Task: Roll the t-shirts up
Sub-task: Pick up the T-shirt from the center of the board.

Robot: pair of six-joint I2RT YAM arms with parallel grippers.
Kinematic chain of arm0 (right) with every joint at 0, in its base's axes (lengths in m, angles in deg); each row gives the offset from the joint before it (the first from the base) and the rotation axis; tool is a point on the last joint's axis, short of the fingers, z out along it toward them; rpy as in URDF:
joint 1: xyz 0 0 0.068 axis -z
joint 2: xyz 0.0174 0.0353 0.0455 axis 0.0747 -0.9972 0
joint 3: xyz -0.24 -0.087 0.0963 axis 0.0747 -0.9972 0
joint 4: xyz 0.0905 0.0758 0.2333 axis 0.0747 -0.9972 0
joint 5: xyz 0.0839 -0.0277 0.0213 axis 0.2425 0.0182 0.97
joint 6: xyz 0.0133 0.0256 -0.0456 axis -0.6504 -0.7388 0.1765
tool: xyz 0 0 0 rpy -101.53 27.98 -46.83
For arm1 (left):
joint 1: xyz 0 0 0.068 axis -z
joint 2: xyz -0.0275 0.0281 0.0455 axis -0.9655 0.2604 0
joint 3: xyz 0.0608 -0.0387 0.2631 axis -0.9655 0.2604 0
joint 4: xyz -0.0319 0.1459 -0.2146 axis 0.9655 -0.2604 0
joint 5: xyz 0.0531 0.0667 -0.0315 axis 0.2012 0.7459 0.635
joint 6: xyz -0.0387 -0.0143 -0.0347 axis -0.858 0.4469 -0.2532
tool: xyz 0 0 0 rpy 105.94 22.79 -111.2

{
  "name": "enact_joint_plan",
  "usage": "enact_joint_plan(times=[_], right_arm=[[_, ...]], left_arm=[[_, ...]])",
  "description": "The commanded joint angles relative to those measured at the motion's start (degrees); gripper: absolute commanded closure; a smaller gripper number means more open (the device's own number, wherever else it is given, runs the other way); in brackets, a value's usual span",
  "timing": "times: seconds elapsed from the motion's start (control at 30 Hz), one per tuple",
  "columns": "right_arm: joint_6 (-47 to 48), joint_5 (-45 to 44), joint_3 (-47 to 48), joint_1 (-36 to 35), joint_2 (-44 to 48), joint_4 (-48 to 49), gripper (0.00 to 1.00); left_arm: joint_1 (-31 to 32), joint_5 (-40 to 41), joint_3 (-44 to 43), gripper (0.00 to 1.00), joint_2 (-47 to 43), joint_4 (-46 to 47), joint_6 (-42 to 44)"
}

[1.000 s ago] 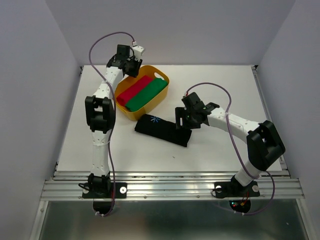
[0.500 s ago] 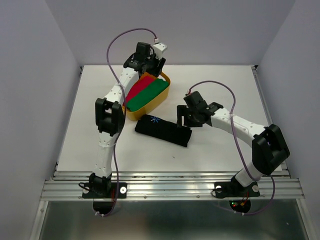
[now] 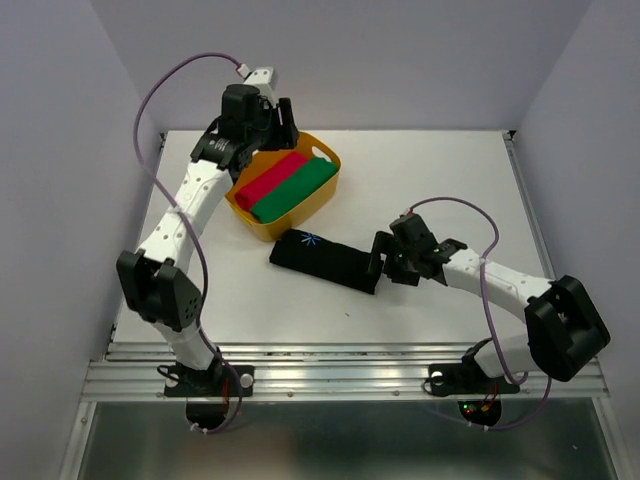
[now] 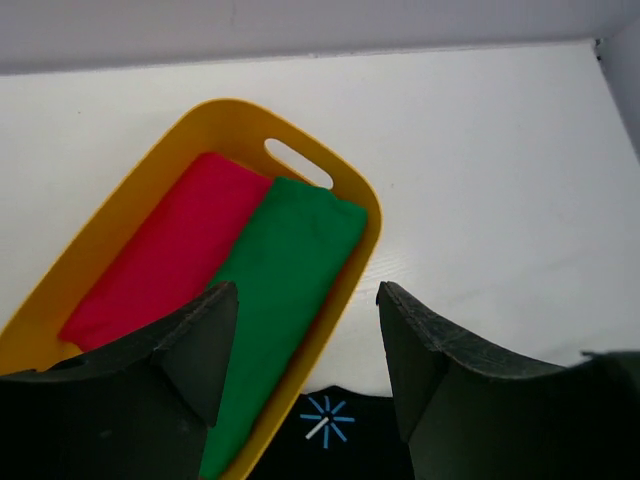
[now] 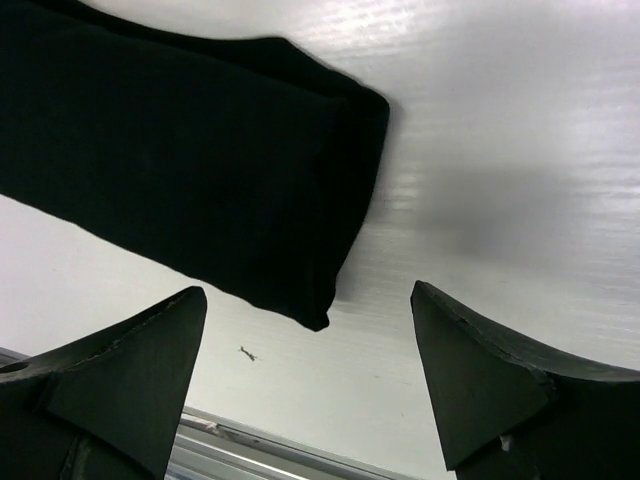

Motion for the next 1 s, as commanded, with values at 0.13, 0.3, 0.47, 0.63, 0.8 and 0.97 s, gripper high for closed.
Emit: enact_joint_plan(times=[0.13, 0.3, 0.47, 0.63, 0.8, 0.97], right_arm=[[-8.37, 4.98, -10.89, 0.4, -0.38, 18.7, 0.25], [-5.92, 1.37, -11.0, 0.92, -4.68, 21.27, 0.51], [1.26, 2.67, -8.9, 7.77, -6.87, 19.97, 0.86], [12.61, 2.6, -1.87, 12.44, -12.15, 10.05, 0.94], [19.48, -4.25, 5.26, 12.44, -17.96, 2.3, 0.56], [18.79, -6.8, 6.32, 12.44, -15.15, 1.41, 0.19]], left_arm=[[0.38, 7.98, 27.36, 0.32, -19.97, 3.87, -13.96], [0.38, 7.65, 43.28, 0.32, -30.61, 5.45, -19.68], [0.64, 5.2, 53.41, 0.32, -38.07, 5.63, -22.32], [2.31, 3.25, 61.93, 0.32, -43.36, 6.07, -27.68], [4.51, 4.65, 67.39, 0.32, -47.05, 7.65, -35.58], [9.42, 9.92, 71.79, 0.29, -47.85, 11.77, -45.25]])
